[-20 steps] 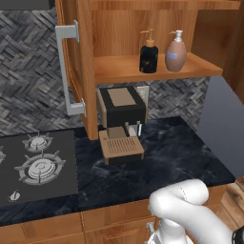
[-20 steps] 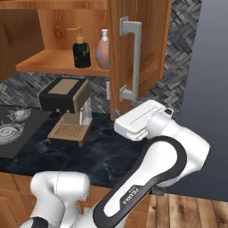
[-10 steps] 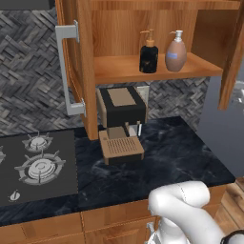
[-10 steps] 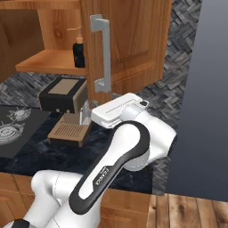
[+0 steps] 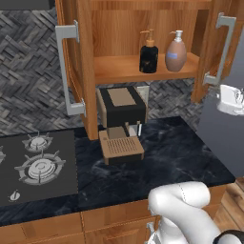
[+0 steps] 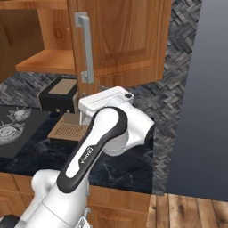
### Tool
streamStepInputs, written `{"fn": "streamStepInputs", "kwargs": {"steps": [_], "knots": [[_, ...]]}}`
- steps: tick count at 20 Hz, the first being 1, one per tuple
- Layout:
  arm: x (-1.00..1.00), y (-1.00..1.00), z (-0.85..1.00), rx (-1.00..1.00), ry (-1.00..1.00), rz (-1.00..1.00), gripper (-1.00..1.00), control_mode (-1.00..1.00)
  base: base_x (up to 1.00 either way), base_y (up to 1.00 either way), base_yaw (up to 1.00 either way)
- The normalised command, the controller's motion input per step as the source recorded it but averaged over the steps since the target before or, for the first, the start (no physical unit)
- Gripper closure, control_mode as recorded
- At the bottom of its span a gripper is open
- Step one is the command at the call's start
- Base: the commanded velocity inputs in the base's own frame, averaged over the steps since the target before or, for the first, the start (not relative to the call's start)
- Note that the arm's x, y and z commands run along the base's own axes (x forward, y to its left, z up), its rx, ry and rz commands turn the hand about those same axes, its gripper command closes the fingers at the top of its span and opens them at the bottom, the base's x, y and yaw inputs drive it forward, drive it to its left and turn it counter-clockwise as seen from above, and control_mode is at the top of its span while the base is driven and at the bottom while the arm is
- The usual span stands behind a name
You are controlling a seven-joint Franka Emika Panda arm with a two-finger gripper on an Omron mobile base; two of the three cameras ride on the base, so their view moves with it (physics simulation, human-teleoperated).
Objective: Pick up the soap dispenser and soap dispenser from the sink, and place them back in the cabinet, and close the cabinet doors.
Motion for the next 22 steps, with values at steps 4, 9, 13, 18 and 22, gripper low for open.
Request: {"fn": "streamStepInputs", "kwargs": {"steps": [4,9,13,18,22], "knots": [[0.43,0.35,0.0,0.0,0.0,-0.09,-1.0,-1.0,0.0,0.0,0.0],[0.38,0.36,0.02,0.0,0.0,-0.11,-1.0,-1.0,0.0,0.0,0.0],[0.38,0.37,0.07,0.0,0.0,-0.12,-1.0,-1.0,0.0,0.0,0.0],[0.35,0.3,0.07,0.0,0.0,-0.11,-1.0,-1.0,0.0,0.0,0.0],[0.35,0.23,0.06,0.0,0.0,-0.1,-1.0,-1.0,0.0,0.0,0.0]]}}
